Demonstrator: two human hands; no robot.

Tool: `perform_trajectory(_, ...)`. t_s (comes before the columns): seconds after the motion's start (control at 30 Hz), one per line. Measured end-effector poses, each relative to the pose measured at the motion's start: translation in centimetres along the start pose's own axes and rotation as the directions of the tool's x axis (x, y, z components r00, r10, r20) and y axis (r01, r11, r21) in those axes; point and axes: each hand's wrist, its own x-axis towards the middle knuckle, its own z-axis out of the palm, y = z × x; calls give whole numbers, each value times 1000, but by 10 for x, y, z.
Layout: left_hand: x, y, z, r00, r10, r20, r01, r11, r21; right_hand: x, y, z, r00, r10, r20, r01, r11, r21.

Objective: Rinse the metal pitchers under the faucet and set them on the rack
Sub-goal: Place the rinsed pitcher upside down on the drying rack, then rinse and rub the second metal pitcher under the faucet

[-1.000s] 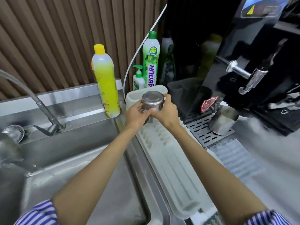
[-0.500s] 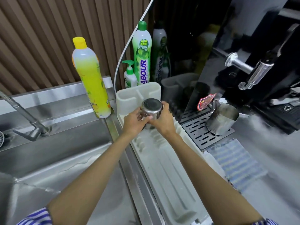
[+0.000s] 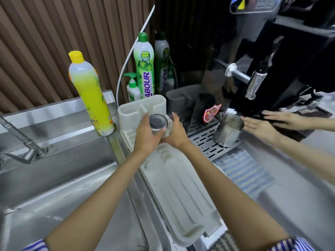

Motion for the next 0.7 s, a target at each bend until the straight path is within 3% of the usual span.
perform_trajectory(0.13,-4,42,17,994,104,17,-105,994,34,-16,-11,-44,995,13,102,1,991,-132)
perform_trajectory(0.3,-10,82,48,987,94,133,-80,991,-106,-42,-8,-101,987,76,141,-43,974,-222)
perform_trajectory(0.4,-15,94,65,968,100,228,-56,980,-190,-53,8,-131,987,136,-85,-151,967,-207)
perform_trajectory(0.53,-19,108,89,932,112,345,-33,974,-225,-58,35,-161,899,77,-431,-204,944,-258)
perform_trajectory(0.6,-19,114,103,914,112,390,-20,972,-233,-55,50,-169,864,49,-501,-204,944,-259)
perform_trajectory(0.7,-17,124,122,898,94,430,11,972,-235,-45,71,-173,886,68,-459,-174,966,-193)
